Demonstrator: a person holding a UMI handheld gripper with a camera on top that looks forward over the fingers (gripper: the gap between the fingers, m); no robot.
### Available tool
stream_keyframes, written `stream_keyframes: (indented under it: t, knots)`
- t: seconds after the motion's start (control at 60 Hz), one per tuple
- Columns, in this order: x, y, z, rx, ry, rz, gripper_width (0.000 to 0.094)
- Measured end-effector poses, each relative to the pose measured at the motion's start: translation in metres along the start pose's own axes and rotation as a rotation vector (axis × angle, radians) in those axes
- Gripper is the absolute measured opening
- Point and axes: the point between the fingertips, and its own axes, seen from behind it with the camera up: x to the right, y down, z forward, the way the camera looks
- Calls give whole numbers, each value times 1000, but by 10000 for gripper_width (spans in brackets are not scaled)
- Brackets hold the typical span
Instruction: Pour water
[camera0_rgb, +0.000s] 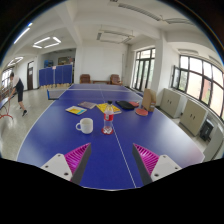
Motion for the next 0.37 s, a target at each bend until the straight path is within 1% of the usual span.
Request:
stream_keyframes:
  t: [0.083,0.167,0.267,0.367]
  knots:
    - [1,8,-26,-1,-8,1,853]
    - [4,14,-48,0,5,-16,857]
    - [-1,13,-63,9,-7,-22,846]
    - [-4,18,-69,8,-16,-22,854]
